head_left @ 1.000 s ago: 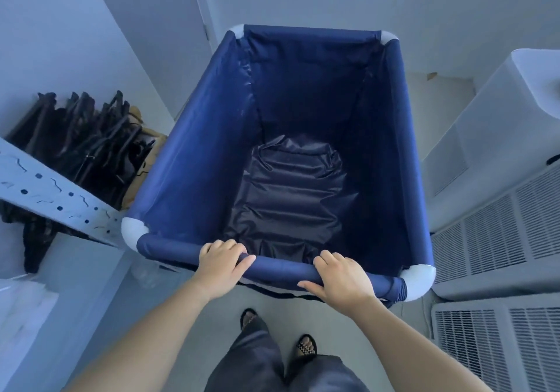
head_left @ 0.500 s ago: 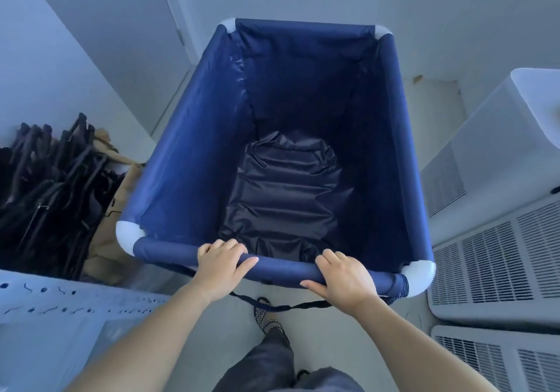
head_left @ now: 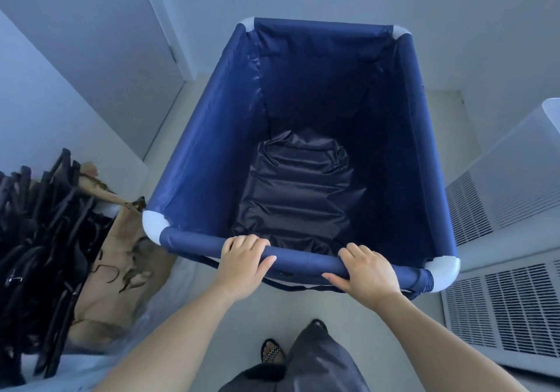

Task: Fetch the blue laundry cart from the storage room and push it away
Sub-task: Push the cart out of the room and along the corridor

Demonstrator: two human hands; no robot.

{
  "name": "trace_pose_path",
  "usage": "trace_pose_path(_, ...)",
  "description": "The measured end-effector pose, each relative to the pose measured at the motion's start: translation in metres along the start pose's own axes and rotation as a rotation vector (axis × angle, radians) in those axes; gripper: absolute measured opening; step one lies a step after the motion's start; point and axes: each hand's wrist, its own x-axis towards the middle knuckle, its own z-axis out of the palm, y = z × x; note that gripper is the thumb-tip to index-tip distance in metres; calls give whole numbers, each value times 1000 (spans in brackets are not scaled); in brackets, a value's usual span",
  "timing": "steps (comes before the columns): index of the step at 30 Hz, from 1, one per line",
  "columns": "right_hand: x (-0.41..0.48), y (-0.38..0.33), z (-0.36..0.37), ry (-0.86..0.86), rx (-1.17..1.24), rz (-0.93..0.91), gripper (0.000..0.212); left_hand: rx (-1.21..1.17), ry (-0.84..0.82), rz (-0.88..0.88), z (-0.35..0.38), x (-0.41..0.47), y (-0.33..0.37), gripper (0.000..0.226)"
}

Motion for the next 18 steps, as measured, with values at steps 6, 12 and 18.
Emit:
trace_pose_path(6, 46, 15, -3, 63, -29, 18, 43, 99, 4, 110, -3, 56, -18, 38)
trace_pose_path(12, 104, 44, -8, 105, -24, 18, 44, 96, 17, 107, -7, 124, -25, 29)
trace_pose_path(18, 166, 80, -16, 105, -21, 27, 42, 60, -37, 76, -14, 196, -30, 28)
